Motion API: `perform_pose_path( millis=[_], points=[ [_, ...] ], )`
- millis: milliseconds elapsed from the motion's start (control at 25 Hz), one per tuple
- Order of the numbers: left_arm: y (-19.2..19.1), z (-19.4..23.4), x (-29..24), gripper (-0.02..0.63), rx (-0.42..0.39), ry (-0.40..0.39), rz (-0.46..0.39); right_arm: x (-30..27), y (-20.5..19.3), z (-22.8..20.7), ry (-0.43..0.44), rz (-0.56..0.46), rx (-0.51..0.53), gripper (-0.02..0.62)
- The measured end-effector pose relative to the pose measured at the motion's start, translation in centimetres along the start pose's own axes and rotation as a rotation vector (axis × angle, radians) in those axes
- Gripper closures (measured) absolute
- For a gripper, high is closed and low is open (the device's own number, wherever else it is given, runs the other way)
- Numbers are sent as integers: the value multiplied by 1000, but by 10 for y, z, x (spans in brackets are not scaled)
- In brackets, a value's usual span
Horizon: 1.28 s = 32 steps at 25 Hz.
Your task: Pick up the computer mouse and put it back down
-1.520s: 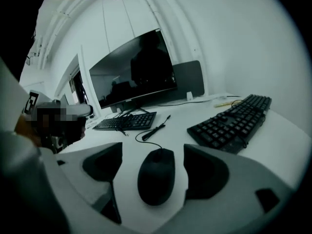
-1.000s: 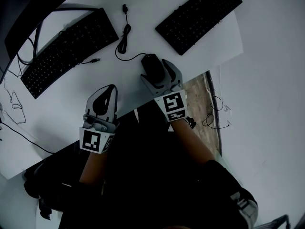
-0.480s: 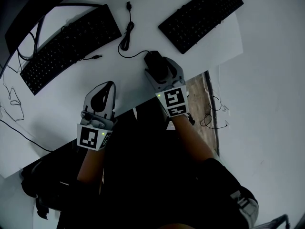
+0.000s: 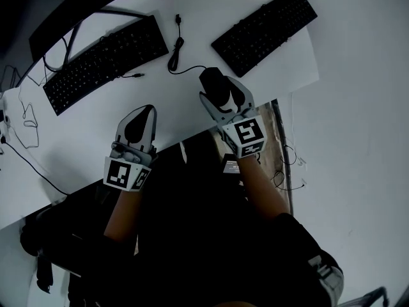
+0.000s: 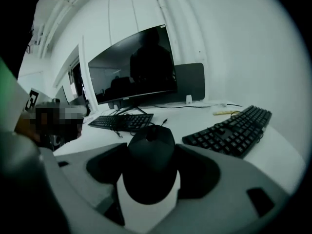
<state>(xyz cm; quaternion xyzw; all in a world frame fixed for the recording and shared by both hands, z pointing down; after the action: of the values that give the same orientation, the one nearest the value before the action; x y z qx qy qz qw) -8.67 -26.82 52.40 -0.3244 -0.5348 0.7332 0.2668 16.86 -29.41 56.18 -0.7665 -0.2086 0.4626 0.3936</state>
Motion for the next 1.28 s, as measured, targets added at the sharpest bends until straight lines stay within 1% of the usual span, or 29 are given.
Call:
perform_pose_path(
  millis=[120, 240, 440, 680, 760, 880, 960, 1000, 1080, 1120, 1200, 1280],
  points=[
    [13, -4, 6, 612, 8, 34, -35, 16, 20, 0, 38, -66, -8, 281],
    [31, -10, 14, 612, -17, 65, -73, 29, 42, 3, 80, -124, 21, 281],
    [59, -27, 28, 612, -39, 65, -116, 53, 76, 8, 142, -219, 67, 281],
    [98, -44, 59, 612, -122, 81, -204, 95, 119, 19, 167, -359, 104, 281],
    [112, -42, 73, 612, -149, 107, -228, 110, 133, 26, 168, -409, 112, 281],
    [133, -38, 94, 611, -191, 174, -264, 134, 151, 39, 167, -476, 130, 282],
    [146, -37, 109, 612, -216, 203, -297, 147, 157, 51, 163, -502, 146, 284],
    [151, -37, 116, 612, -223, 204, -315, 150, 157, 56, 157, -503, 157, 284],
    [157, -36, 126, 612, -226, 187, -341, 146, 153, 65, 154, -494, 163, 285],
    [157, -36, 131, 612, -225, 176, -346, 141, 149, 69, 158, -489, 147, 285],
    [153, -36, 140, 611, -216, 157, -341, 137, 142, 77, 163, -482, 116, 285],
    [148, -37, 149, 612, -200, 146, -340, 143, 139, 88, 157, -490, 118, 285]
  ],
)
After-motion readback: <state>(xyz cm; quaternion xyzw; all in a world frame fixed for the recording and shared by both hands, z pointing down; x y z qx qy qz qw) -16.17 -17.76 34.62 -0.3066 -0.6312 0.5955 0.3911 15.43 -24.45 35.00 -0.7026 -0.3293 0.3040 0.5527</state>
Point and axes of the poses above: the fingertips, and each gripper's own axes: x backward along the fingers, z to its left, y out of its top, the point moved 9 cm from there along x, backward along the fingers, and after that the axes turned 8 degrees about -x, right-handed, at the moved point
